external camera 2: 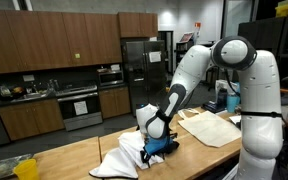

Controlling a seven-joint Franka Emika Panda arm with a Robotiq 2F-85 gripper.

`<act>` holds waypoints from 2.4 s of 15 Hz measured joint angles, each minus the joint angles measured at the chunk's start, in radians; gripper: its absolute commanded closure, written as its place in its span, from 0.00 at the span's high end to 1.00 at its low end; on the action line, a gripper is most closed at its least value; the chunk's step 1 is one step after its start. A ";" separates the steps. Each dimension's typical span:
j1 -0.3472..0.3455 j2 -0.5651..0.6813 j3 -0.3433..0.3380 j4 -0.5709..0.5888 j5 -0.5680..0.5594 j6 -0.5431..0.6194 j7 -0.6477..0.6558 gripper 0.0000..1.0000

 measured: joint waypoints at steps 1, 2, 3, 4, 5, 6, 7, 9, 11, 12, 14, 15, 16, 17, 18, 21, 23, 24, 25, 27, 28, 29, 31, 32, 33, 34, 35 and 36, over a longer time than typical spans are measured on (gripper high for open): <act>0.013 -0.009 -0.009 0.009 0.013 -0.070 -0.046 1.00; 0.023 -0.019 -0.018 0.018 0.014 -0.137 -0.088 1.00; 0.032 -0.032 -0.028 0.029 0.011 -0.207 -0.128 1.00; 0.041 -0.047 -0.039 0.040 0.002 -0.277 -0.167 1.00; 0.048 -0.063 -0.050 0.051 -0.018 -0.339 -0.202 1.00; 0.053 -0.079 -0.060 0.063 -0.050 -0.391 -0.230 1.00; 0.055 -0.095 -0.070 0.071 -0.095 -0.425 -0.245 1.00; 0.055 -0.124 -0.094 0.075 -0.195 -0.441 -0.256 1.00; 0.051 -0.142 -0.122 0.074 -0.280 -0.408 -0.255 1.00; 0.048 -0.149 -0.136 0.071 -0.314 -0.367 -0.255 1.00; 0.038 -0.157 -0.159 0.066 -0.350 -0.276 -0.254 1.00; 0.034 -0.157 -0.167 0.065 -0.351 -0.244 -0.253 1.00; 0.031 -0.157 -0.173 0.065 -0.351 -0.226 -0.253 1.00; 0.029 -0.157 -0.175 0.065 -0.351 -0.219 -0.253 1.00; 0.029 -0.157 -0.176 0.065 -0.351 -0.215 -0.253 1.00; 0.030 -0.157 -0.176 0.065 -0.351 -0.213 -0.251 1.00; 0.030 -0.156 -0.176 0.065 -0.350 -0.213 -0.251 1.00; 0.031 -0.154 -0.176 0.065 -0.350 -0.213 -0.251 1.00; 0.031 -0.153 -0.176 0.065 -0.350 -0.213 -0.251 1.00; 0.031 -0.151 -0.176 0.065 -0.350 -0.212 -0.251 1.00; 0.031 -0.151 -0.176 0.065 -0.350 -0.212 -0.251 1.00; 0.031 -0.151 -0.176 0.065 -0.350 -0.212 -0.251 1.00; 0.031 -0.151 -0.176 0.065 -0.350 -0.212 -0.251 1.00; 0.031 -0.151 -0.176 0.065 -0.350 -0.212 -0.251 1.00; 0.032 -0.150 -0.175 0.065 -0.350 -0.212 -0.251 1.00; 0.032 -0.149 -0.175 0.065 -0.347 -0.211 -0.253 1.00; 0.032 -0.146 -0.175 0.062 -0.340 -0.200 -0.253 1.00; 0.031 -0.142 -0.176 0.057 -0.321 -0.169 -0.252 1.00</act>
